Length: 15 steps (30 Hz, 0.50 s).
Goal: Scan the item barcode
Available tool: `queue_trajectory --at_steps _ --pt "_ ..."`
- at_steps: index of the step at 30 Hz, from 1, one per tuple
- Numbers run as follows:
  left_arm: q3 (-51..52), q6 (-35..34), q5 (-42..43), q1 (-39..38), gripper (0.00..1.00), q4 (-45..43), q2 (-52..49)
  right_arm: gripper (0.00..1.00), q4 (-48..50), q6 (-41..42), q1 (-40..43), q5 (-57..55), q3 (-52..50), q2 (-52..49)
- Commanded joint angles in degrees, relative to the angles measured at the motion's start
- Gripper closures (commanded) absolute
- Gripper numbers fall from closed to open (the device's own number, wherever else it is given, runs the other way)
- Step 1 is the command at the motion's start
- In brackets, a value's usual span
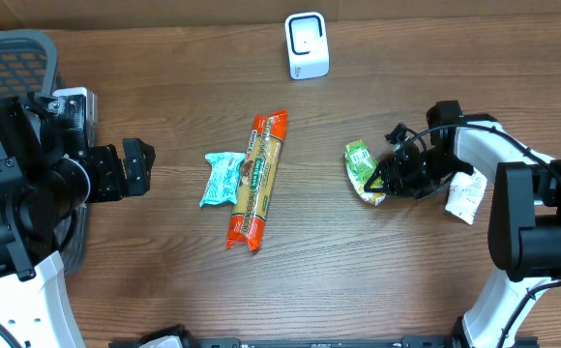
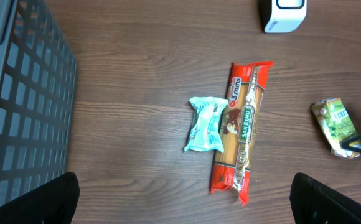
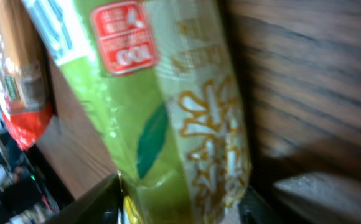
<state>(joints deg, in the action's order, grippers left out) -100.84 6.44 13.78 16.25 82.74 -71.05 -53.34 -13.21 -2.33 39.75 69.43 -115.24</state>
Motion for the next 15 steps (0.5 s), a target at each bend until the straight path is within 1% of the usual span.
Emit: queue_trajectory --at_steps 1,2,4,6,10,12,15 --pt "0.31 1.07 0.7 0.24 0.01 -0.09 0.17 0.67 1.11 1.22 -0.28 2.25 -0.9 1.29" --pt "0.31 1.07 0.7 0.24 0.01 -0.09 0.17 0.79 1.49 1.25 -0.28 3.1 -0.76 1.31" --pt "0.31 1.07 0.68 0.24 0.0 -0.09 0.17 0.89 1.77 1.64 -0.28 3.45 -0.39 1.49" --pt "0.31 1.07 0.7 0.24 0.01 -0.09 0.17 0.96 1.68 3.26 -0.28 3.43 0.57 2.05" --pt "0.31 1.07 0.68 0.24 0.01 -0.09 0.17 0.96 1.68 6.03 -0.52 2.49 2.16 5.86" --pt "0.31 1.07 0.68 0.24 0.0 -0.09 0.17 0.96 1.64 8.61 -1.33 -1.7 2.69 8.94" --pt "0.31 1.07 0.68 0.24 0.0 -0.09 0.17 0.96 1.44 13.29 -4.15 -12.13 2.8 14.21"
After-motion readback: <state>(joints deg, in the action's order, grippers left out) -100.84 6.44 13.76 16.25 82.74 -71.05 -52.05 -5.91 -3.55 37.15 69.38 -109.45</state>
